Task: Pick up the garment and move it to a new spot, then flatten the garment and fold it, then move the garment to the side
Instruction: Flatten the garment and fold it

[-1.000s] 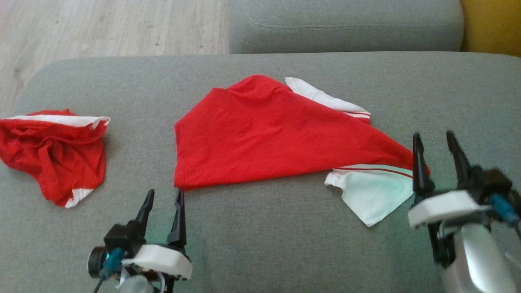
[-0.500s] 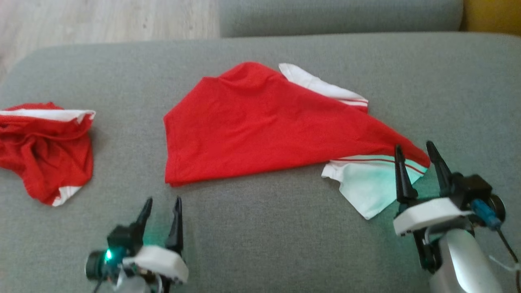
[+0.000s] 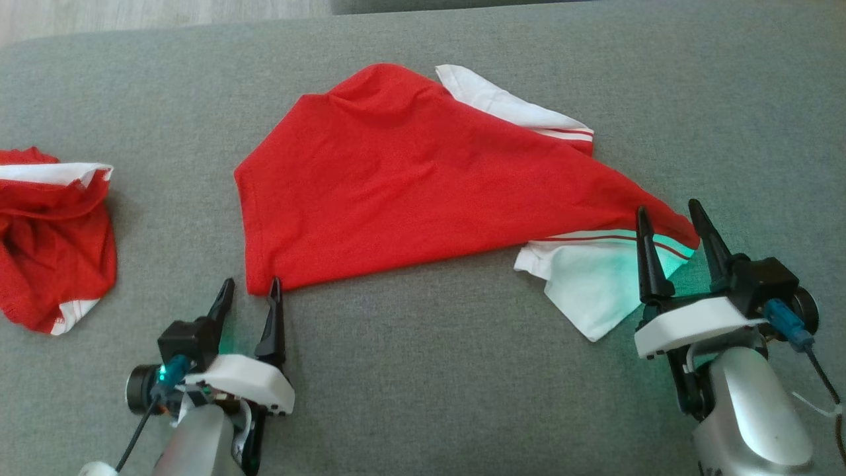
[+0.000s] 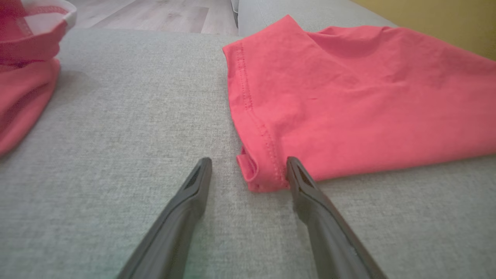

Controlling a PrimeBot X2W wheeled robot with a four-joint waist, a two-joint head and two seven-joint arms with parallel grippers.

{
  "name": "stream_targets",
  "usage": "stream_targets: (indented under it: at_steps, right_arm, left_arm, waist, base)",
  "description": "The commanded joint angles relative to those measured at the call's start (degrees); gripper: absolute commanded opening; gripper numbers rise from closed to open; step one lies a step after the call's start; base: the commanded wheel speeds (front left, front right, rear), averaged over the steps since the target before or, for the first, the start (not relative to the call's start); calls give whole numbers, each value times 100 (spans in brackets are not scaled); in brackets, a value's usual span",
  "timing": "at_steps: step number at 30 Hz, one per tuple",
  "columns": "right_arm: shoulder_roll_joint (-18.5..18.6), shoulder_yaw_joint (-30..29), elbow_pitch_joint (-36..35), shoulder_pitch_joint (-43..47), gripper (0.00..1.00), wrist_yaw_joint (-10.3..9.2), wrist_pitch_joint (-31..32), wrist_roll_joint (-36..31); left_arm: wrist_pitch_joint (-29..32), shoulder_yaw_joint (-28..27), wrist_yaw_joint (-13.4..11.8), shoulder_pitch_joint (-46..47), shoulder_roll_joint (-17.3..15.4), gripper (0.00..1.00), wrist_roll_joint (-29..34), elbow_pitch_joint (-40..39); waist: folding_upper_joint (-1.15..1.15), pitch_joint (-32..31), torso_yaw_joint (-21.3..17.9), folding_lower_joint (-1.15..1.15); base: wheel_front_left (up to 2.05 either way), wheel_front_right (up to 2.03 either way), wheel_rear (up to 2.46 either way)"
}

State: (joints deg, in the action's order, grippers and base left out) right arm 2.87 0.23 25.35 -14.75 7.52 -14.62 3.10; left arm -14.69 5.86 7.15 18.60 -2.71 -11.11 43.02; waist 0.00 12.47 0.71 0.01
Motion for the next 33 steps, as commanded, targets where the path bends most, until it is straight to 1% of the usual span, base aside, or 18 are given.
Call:
stream_targets:
  at_steps: [1, 3, 8, 12, 17, 23, 28, 33]
  right_arm:
    - [47, 158, -182, -177, 100, -3, -38, 40]
    - [46, 153, -181, -169, 100, -3, -38, 51]
    - [46, 167, -126, -154, 100, -3, -38, 78]
    - [42, 210, -77, -158, 100, -3, -38, 89]
    - [35, 269, -37, -149, 100, -3, -38, 120]
    - [33, 281, 16, -65, 100, -3, -38, 198]
    - [33, 304, 41, -74, 100, -3, -38, 242]
    - [39, 293, 51, -90, 100, -3, -38, 269]
  left_arm:
    - [-31, -164, 22, 175, -67, 100, 33, -151]
    - [-31, -157, 27, 126, -58, 100, -12, -264]
    - [-31, 146, 32, 67, -43, 100, -176, -517]
    - [-31, 272, 33, 118, -86, 100, -267, -476]
    - [-31, 111, 33, 190, -112, 100, -247, -126]
    - [-31, 108, 33, 65, -97, 100, -260, 26]
    - [-31, 211, 34, -8, -172, 100, -311, -40]
    - [-31, 175, 34, 42, -213, 100, -364, -244]
  waist:
    - [0, 5, -4, -1]
    - [0, 7, 4, -1]
    - [0, -1, 55, -1]
    - [0, -39, 65, -1]
    - [0, -90, 28, -1]
    - [0, -135, -8, -1]
    - [0, -117, -29, -1]
    - [0, -97, -15, -1]
  base:
    - [0, 0, 0]
    - [0, 0, 0]
    - [0, 0, 0]
    - [0, 0, 0]
    - [0, 0, 0]
    - [0, 0, 0]
    - [0, 0, 0]
    - [0, 0, 0]
